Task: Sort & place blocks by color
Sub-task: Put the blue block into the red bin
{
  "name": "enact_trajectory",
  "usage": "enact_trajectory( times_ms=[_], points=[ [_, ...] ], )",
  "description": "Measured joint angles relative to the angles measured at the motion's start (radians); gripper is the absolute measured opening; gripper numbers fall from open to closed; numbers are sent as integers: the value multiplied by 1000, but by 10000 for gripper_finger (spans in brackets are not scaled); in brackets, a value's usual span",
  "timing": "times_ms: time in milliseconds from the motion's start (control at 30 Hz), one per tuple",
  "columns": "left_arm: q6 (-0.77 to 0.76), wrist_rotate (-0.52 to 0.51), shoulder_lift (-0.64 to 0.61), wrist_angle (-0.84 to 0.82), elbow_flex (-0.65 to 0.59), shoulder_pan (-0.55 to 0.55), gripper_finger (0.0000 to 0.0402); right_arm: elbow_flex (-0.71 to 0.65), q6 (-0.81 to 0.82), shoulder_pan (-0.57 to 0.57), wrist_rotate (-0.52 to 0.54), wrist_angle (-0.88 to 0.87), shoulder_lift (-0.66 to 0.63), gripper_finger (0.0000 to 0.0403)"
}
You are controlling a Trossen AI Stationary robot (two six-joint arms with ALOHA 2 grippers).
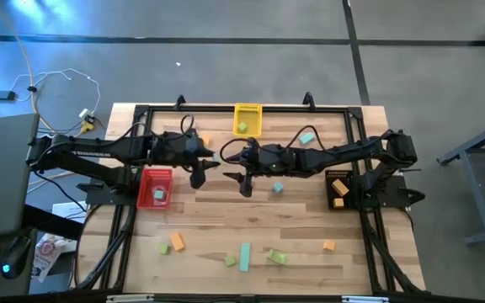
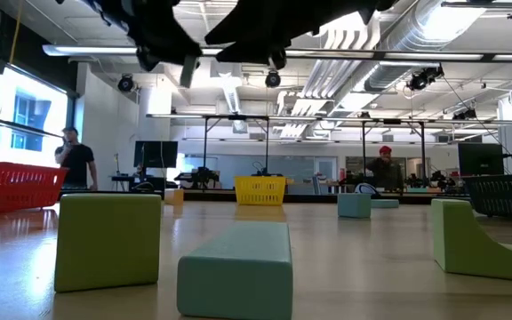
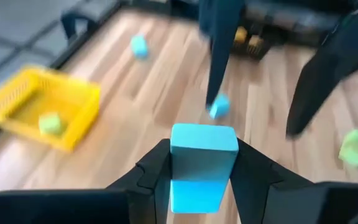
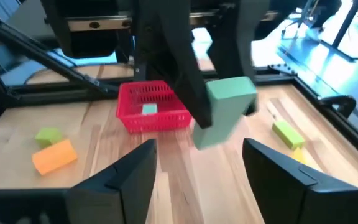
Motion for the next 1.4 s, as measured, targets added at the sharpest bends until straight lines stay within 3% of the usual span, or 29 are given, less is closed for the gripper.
enact_trajectory(
  times_ms=[467,1067,1400],
  points=[
    [-289,-137,-9,-495,0,-108,109,0,-7,0,36,-29,0,222],
    [-584,-141,-9,-1011,0,-157,112,0,-8,-1,68,-89,0,222],
    [-626,-59,2,-1051,-42,-155,112,0,-8,-1,69,-90,0,222]
  ],
)
